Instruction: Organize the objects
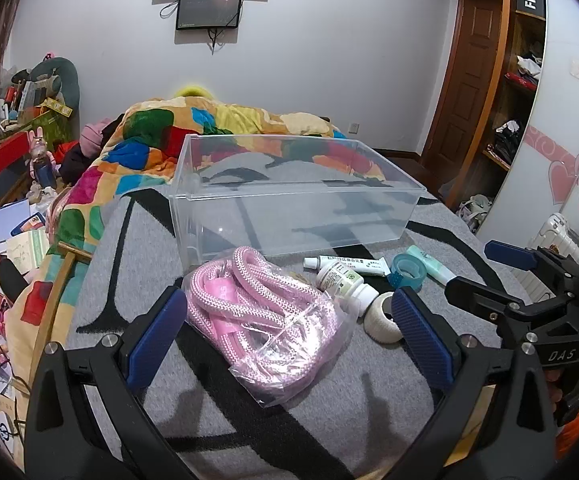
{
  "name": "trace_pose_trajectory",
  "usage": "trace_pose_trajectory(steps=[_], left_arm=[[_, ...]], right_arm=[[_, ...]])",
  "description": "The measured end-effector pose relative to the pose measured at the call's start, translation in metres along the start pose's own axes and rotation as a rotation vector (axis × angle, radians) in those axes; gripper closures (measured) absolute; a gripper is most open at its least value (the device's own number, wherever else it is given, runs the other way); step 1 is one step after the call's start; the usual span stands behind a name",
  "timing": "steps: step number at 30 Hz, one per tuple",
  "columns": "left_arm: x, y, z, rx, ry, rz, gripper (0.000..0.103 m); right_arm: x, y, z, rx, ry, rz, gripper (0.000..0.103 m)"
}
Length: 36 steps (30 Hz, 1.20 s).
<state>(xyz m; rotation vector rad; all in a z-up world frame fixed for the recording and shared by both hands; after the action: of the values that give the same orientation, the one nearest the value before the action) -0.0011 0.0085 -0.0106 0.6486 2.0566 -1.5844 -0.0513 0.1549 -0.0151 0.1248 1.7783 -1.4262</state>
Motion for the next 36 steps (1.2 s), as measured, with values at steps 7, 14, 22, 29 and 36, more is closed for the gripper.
trace_pose_trajectory(steps=[7, 14, 22, 29, 36], left_arm=[[0.0004, 0.0011, -0.0009, 0.000, 0.002, 0.002, 0.000], [0.0006, 0.0018, -0.0014, 0.001, 0.002, 0.002, 0.000], [0.0007, 0.0011, -0.0013, 0.000, 0.002, 0.002, 0.000], [0.0015, 0.0026, -0.0028, 0.000, 0.004, 0.005, 0.000], [0.0015, 0.0038, -0.0033, 0.000, 0.005, 0.007, 0.000]], right_arm=[[-0.0003, 0.0007, -0.0009, 0.001, -0.003, 0.000, 0.000], [-0.0001, 0.0007, -0.0007, 0.000, -0.005, 0.000, 0.000], [-0.0002, 0.0008, 0.0001, 0.000, -0.005, -0.001, 0.000], [-0.0012, 0.0018, 0.0021, 0.002, -0.009, 0.000, 0.000], [-0.0011, 0.0014, 0.0013, 0.003, -0.009, 0.002, 0.000]])
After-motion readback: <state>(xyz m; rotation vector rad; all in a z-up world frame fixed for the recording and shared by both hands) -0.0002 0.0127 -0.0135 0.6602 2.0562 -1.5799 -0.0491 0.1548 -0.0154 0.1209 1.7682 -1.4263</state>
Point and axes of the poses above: each gripper's, at about its wrist camera, not at the fingertips, and x roughly the way its jaws point, z to its left, y to its underside, the point moved 1 cm from there along x, roughly the way its jaws point, and after that the axes turned 8 degrees about -x, right-handed, at the moved point
